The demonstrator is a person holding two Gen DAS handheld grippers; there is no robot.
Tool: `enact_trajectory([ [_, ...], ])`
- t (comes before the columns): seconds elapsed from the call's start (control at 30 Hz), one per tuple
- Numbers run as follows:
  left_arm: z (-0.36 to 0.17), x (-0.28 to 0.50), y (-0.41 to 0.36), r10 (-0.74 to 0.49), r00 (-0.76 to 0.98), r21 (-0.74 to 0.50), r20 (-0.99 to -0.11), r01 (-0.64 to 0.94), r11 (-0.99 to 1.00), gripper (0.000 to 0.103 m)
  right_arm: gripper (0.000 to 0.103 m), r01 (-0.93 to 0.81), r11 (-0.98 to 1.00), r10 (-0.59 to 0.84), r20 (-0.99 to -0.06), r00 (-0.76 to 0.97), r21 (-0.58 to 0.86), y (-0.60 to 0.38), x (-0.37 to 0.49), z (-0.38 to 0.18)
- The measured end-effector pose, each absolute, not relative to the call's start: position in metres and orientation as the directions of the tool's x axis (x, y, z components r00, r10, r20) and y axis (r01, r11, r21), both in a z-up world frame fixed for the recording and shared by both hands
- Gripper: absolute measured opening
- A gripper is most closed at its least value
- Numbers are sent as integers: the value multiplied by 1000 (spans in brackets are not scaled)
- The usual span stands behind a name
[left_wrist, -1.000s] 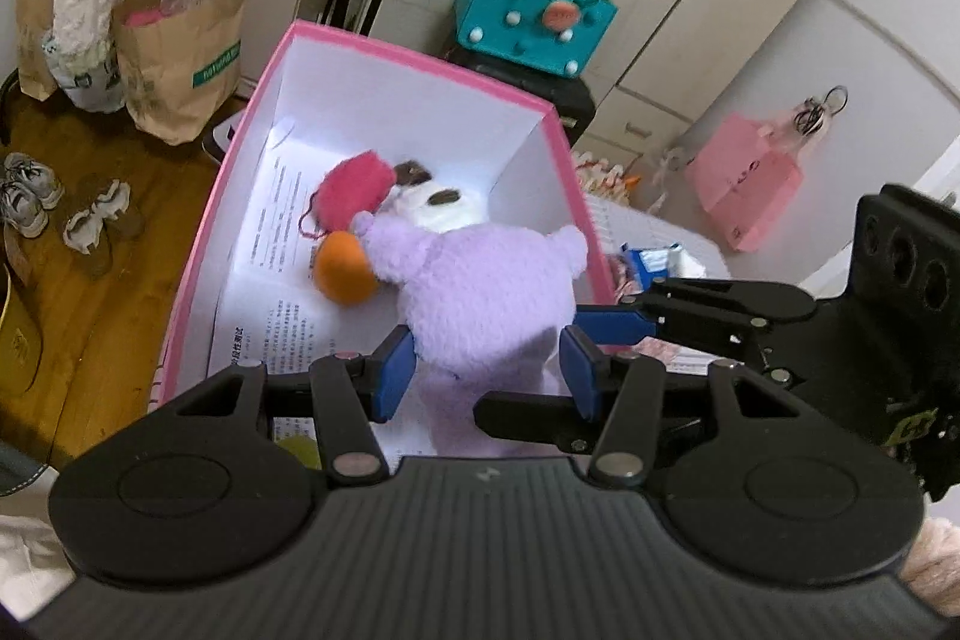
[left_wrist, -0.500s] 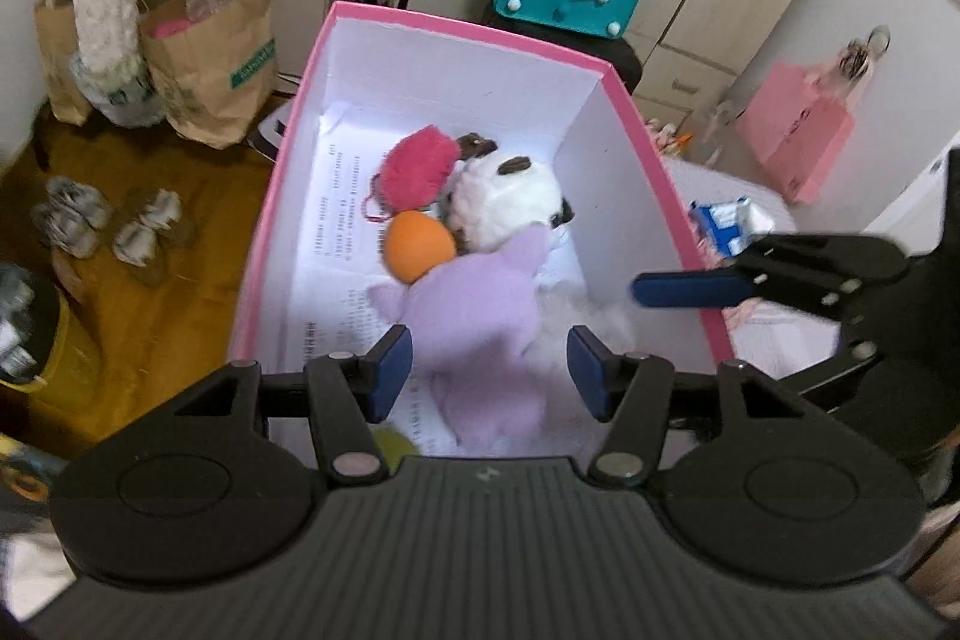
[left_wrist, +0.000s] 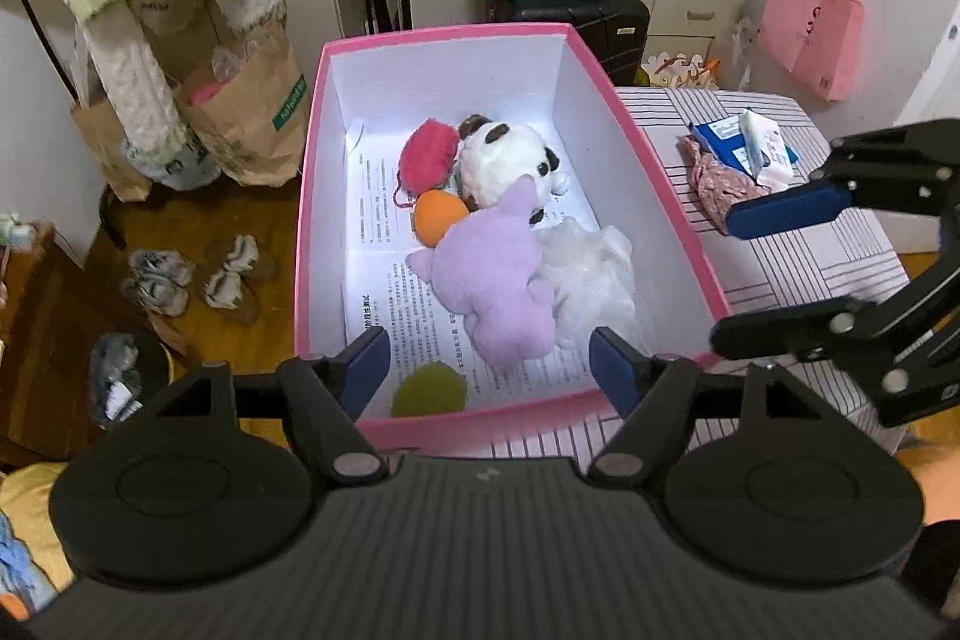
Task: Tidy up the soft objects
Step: 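Lower the lilac plush into the box and open the left tool, then move both open tools back toward the floral cloth and wet-wipe packs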
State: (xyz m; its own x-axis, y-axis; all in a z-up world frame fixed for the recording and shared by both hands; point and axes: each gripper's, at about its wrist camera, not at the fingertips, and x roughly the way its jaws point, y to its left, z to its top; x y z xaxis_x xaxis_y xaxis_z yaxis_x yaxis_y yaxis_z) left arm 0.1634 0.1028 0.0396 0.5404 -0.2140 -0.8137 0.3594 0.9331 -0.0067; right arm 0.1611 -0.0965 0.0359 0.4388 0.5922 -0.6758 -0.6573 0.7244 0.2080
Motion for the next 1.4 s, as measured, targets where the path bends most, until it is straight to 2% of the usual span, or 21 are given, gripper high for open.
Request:
enact_trajectory([
  [0.33, 60, 127, 85, -237, 535, -8, -811, 396, 918, 78, 66, -670, 722, 594, -650, 475, 171, -123, 115, 63],
  [0.63, 73, 90, 51, -263, 552, 42, -791, 478, 877, 81, 69, -655, 741, 584, -626, 517, 150, -151, 81, 69],
  [0.97, 73, 83, 2, -293, 521, 63, -802, 561, 826, 82, 72, -633, 764, 557, -622, 551, 124, -187, 56, 70],
  [1.2, 56, 94, -33, -360, 471, 3, -805, 611, 791, 82, 73, -602, 790, 524, -637, 565, 116, -223, 60, 64],
  [1.4, 36, 114, -49, -434, 491, -74, -755, 594, 801, 82, 73, -570, 814, 493, -645, 583, 107, -252, 76, 46],
])
